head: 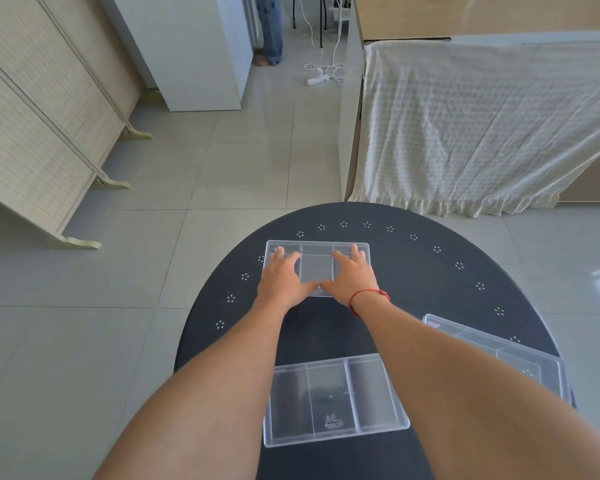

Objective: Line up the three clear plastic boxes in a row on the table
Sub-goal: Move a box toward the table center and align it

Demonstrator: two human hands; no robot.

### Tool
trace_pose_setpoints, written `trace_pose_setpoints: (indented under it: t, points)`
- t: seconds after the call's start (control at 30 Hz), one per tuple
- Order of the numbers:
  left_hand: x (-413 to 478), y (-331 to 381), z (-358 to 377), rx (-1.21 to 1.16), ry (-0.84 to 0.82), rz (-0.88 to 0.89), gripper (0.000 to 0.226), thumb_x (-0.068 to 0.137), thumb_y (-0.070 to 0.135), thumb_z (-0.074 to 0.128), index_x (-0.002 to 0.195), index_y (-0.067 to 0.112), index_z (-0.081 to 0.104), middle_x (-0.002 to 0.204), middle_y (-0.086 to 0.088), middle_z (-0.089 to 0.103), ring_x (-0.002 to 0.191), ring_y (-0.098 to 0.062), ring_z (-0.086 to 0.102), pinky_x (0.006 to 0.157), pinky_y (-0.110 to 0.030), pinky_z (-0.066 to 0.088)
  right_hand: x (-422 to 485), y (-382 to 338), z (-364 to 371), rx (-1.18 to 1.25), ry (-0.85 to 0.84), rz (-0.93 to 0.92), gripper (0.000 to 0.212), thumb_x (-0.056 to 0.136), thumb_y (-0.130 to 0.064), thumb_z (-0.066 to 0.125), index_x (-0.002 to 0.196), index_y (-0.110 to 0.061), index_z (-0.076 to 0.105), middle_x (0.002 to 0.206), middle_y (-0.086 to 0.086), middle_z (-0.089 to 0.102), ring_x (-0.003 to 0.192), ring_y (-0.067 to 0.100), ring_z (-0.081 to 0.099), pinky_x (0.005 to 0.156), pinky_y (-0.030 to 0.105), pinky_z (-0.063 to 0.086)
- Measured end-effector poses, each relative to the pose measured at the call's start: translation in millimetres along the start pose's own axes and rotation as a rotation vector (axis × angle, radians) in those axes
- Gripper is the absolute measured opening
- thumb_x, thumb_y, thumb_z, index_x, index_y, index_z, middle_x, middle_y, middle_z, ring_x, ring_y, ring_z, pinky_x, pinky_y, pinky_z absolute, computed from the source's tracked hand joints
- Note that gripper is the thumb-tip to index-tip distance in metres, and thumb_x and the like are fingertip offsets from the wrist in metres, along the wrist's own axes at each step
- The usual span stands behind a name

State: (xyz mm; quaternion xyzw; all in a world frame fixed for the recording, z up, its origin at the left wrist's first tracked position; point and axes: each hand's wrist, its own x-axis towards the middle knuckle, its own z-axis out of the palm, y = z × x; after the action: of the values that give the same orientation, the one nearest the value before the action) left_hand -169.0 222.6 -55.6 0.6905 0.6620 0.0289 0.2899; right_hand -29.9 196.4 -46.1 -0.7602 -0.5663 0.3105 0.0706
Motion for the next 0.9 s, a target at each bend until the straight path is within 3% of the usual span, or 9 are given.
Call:
trace_pose_setpoints:
  t: [0.33,0.67,0.9]
  points:
    - [61,9,-6,-0.004,-0.005,0.034,0.081,0.084,0.053,0.063,0.151,0.024,0.027,0.164,-0.002,0.004,0.152,-0.022,0.003,0.116,-0.047,0.031,53,-3,-18,-0.008,0.007,0.002,0.074,0.090,-0.044,0.056,0.154,-0.026,0.021,0.165,0.006,-0.002,0.153,0.025,-0.004,0.125,0.039,0.006]
    - [101,19,-11,0.016,0.004,0.056,0.080,0.083,0.056,0.062,0.150,0.026,0.030,0.164,-0.003,0.006,0.149,-0.025,0.016,0.112,-0.049,0.036,90,-4,-33,-0.028,-0.008,0.011,0.075,0.091,-0.045,0.055,0.154,-0.028,0.019,0.165,0.005,-0.003,0.153,0.024,-0.005,0.125,0.041,0.007]
    - [99,24,-17,0.012,0.000,0.065,0.075,0.086,0.050,0.062,0.150,0.024,0.031,0.164,-0.003,0.005,0.151,-0.024,0.009,0.113,-0.048,0.034,95,-6,-42,-0.111,-0.047,-0.022,0.075,0.091,-0.040,0.053,0.155,-0.025,0.019,0.165,0.010,-0.001,0.153,0.028,-0.003,0.123,0.045,0.012]
